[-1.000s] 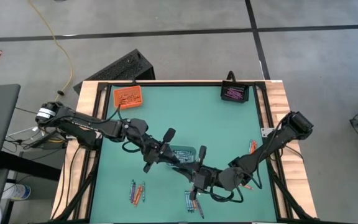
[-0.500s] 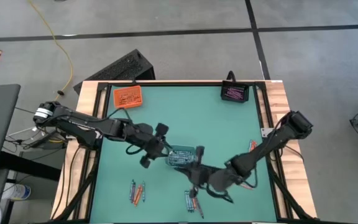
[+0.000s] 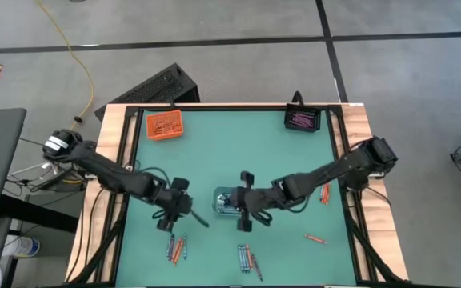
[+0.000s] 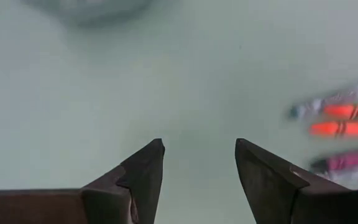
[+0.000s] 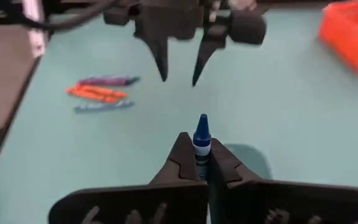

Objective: Sort crayons
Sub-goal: Put the blue crayon into the blue bin

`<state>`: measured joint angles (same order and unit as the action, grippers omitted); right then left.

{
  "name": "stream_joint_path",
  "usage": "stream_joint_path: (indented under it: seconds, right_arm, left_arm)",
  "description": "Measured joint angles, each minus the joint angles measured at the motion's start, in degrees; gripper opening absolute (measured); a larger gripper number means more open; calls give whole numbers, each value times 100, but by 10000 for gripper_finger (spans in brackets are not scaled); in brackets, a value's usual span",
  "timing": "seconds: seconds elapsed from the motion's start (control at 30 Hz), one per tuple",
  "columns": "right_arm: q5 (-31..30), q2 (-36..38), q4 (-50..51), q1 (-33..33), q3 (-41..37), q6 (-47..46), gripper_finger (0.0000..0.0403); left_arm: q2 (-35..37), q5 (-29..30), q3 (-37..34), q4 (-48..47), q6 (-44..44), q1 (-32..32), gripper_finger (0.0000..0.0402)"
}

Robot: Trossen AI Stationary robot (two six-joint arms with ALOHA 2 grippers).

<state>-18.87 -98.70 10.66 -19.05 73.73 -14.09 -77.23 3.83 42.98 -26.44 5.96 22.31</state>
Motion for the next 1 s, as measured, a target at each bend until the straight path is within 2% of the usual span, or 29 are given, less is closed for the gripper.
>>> stream_joint_path:
  seconds: [0.13, 0.23, 0.33, 0.47, 0.57, 0.87, 1.0]
  right_arm:
    - [270, 0, 150, 177, 0, -111, 1]
    - [392, 0, 184, 288, 0, -156, 1]
    - [554, -99, 193, 391, 6, -118, 1]
    - [855, -536, 334, 568, -4, -114, 1]
    - [861, -822, 456, 635, 0, -239, 1]
    - [873, -1069, 994, 677, 261, -554, 2]
    - [1146, -1123, 1136, 733, 254, -666, 11]
  left_arm:
    - [2, 341, -259, 1061, 355, 422, 188]
    - [2, 803, -359, 2276, 406, 753, 188]
    - [7, 1260, -386, 3270, 2, 1061, 188]
    - [7, 1742, -386, 4145, -702, 1404, 188]
    - [4, 1925, -388, 4274, -927, 1544, 188]
    - [-184, 1952, -386, 4088, -740, 1722, 188]
    - [-325, 1939, -386, 4112, -679, 1741, 188]
